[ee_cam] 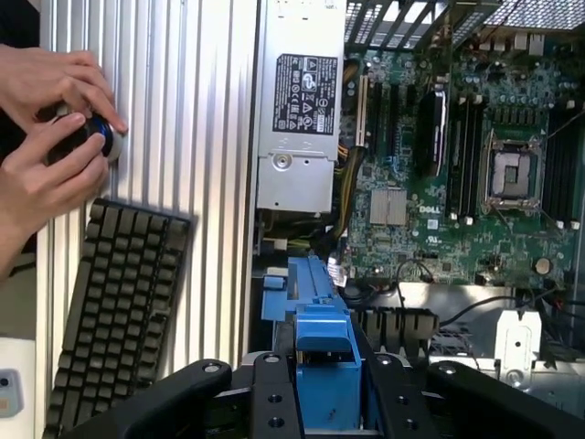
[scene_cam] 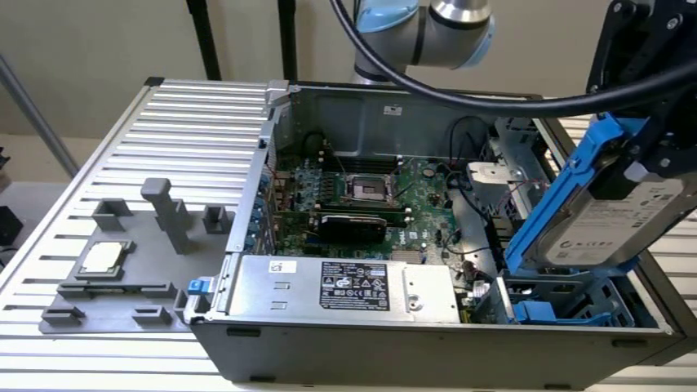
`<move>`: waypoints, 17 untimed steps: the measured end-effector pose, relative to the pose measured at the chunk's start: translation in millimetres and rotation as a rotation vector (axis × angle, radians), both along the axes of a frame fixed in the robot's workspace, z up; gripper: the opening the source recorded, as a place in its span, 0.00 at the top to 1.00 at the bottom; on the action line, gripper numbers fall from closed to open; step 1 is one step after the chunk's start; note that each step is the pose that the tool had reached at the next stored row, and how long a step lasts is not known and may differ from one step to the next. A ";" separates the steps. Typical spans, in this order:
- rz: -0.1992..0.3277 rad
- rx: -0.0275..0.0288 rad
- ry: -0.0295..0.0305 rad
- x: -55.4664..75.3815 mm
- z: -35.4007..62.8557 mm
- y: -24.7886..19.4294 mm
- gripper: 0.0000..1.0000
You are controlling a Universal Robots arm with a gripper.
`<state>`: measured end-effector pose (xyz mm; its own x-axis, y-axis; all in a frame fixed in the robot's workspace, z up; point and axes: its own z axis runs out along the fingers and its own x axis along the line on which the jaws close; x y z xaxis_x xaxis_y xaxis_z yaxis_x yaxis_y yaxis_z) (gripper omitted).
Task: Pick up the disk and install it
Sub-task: 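Pick up the disk, then insert the disk into the insertion slot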
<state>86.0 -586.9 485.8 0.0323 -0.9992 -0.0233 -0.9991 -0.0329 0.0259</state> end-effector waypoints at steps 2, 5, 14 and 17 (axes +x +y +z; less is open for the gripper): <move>0.000 0.0000 0.0000 8.9 -0.2 -0.2 0.67; 0.000 0.0000 0.0000 21.5 -0.6 -0.5 0.67; 0.000 0.0002 0.0000 24.5 -0.8 -0.7 0.67; 0.000 0.0002 0.0000 24.5 -0.8 -0.7 0.67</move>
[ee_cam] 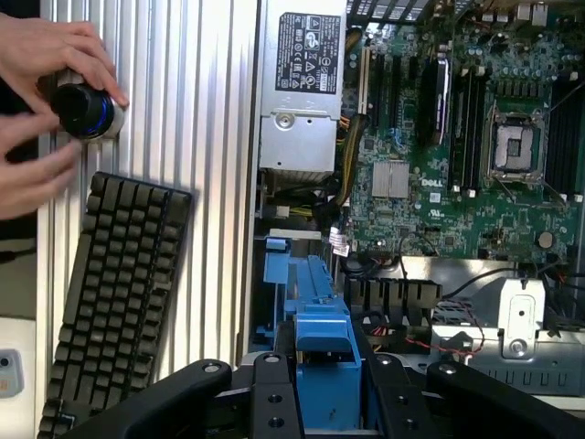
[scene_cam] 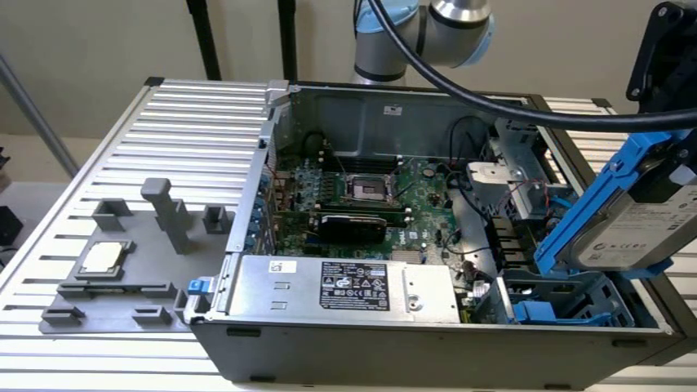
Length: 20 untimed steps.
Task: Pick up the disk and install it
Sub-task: 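Insert the disk into the insertion slot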
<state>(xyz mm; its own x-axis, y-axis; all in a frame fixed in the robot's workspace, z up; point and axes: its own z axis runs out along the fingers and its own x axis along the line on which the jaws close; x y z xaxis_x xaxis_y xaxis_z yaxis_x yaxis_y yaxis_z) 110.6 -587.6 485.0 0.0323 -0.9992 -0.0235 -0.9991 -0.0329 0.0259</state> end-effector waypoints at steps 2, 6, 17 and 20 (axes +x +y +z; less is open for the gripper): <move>0.000 0.0000 0.0000 0.0 0.0 0.0 0.67; 0.000 0.0000 0.0000 0.0 -0.5 0.0 0.67; -0.035 0.0000 0.0000 -2.4 -18.9 -2.6 0.67; -0.040 0.0010 0.0000 -3.7 -23.4 -4.0 0.67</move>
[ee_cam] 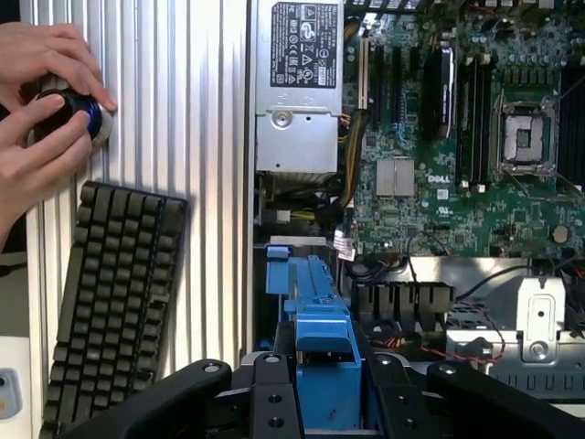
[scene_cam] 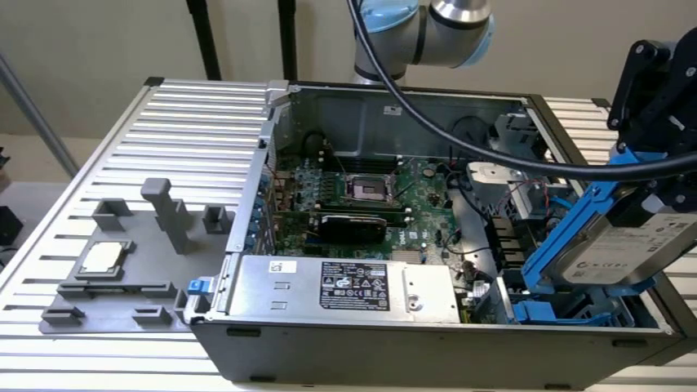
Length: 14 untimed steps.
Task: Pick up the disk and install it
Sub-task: 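Insert the disk into the insertion slot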
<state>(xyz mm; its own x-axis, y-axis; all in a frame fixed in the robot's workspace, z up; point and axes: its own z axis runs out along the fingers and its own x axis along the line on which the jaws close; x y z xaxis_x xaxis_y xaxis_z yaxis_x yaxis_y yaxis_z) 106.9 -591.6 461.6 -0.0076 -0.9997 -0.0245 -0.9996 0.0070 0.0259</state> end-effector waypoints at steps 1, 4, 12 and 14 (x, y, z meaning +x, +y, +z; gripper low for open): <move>0.000 0.0007 0.0000 -0.2 -1.4 -0.3 0.67; 0.000 0.0026 0.0000 -0.7 -5.2 -0.6 0.67; 0.000 0.0043 0.0000 -2.9 -12.6 -0.5 0.67; 0.000 0.0041 0.0000 -3.5 -13.2 0.1 0.67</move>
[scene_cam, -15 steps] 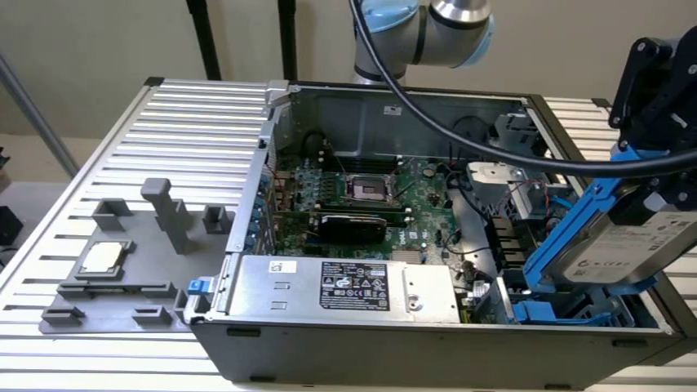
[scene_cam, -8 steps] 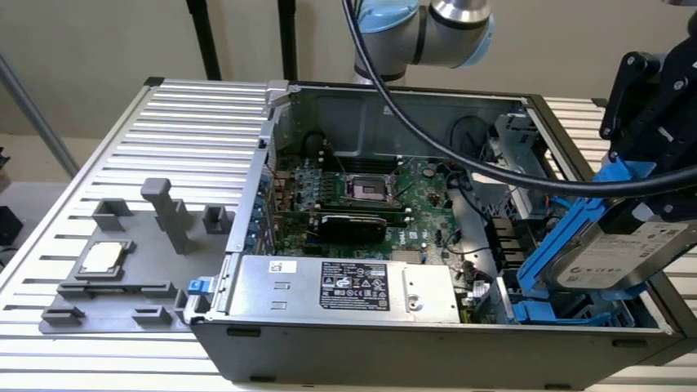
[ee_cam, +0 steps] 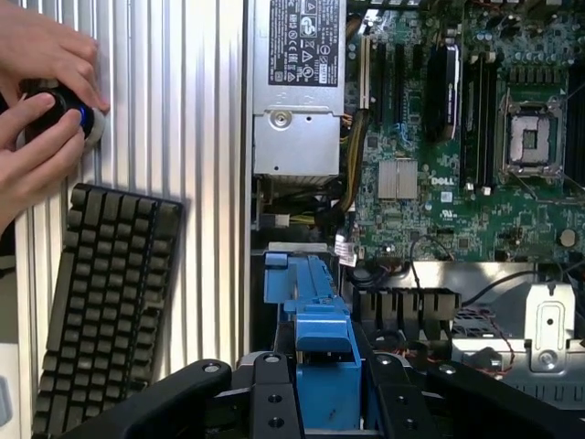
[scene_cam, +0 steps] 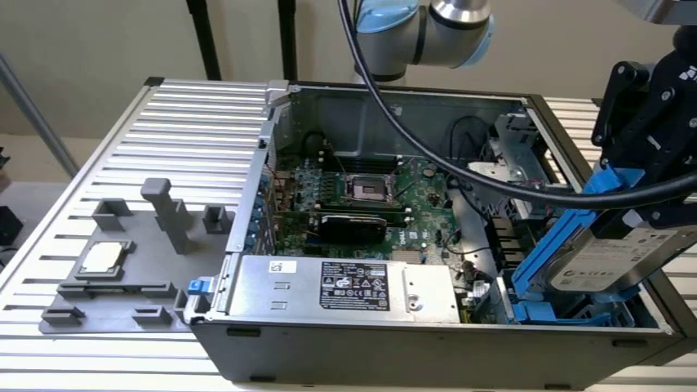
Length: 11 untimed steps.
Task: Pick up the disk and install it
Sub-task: 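Insert the disk into the insertion slot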
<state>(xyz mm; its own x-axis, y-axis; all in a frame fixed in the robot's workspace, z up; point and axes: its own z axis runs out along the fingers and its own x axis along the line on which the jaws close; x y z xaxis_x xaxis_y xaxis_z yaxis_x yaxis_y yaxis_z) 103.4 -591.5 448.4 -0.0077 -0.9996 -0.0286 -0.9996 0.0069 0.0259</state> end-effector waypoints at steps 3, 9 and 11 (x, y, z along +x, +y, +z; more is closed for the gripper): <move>0.000 0.0000 0.0000 -0.7 -0.1 2.5 0.67; 0.000 0.0000 0.0000 -0.9 -2.4 2.9 0.67; 0.000 0.0000 0.0000 -1.0 -3.5 2.9 0.67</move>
